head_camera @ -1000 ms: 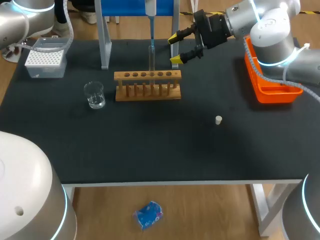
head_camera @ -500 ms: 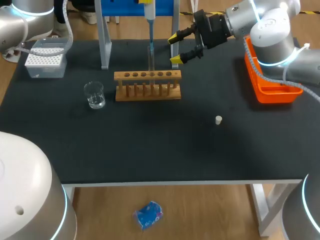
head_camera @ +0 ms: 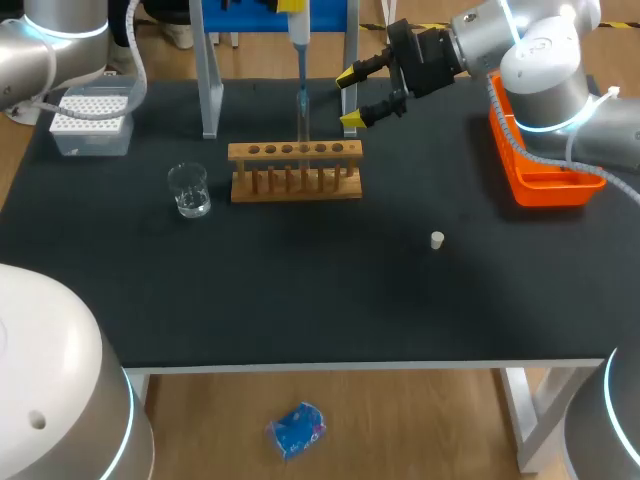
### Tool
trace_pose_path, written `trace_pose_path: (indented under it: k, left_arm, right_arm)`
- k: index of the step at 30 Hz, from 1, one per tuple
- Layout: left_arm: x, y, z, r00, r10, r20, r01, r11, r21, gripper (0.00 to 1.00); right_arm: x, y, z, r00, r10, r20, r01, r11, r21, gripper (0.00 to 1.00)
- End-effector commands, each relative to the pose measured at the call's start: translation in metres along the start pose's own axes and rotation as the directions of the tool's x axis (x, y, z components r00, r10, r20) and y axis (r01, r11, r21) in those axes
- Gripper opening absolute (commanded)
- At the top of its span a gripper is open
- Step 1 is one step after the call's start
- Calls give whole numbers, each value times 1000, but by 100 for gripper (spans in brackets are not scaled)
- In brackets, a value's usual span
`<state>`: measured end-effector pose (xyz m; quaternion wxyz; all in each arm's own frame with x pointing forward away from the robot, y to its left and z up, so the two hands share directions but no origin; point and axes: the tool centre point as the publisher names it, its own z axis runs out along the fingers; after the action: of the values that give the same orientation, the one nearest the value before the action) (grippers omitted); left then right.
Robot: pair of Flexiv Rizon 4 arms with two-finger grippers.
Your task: Invert the test tube, pick up the pipette, mount the tip to pipette, aspirate from beaker and dispense into the tube, eject the tip, return the pipette, and cap with the stopper.
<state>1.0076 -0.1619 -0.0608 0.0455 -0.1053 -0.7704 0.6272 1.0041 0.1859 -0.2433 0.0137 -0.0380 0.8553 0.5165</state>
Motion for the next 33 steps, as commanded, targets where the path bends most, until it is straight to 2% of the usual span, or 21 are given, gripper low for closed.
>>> trace_pose_path:
  k: [1,33]
  left_arm:
    - [-2,0,0,1000,0,-6,0,1000,1,0]
    - [3,9,11,999,-26,-18,26,1000,7,0]
  right_arm:
    - [0,-1,0,1000,-1,0,1,1000,-1,100]
    - [0,-1,0,1000,-1,0,1,1000,-1,100]
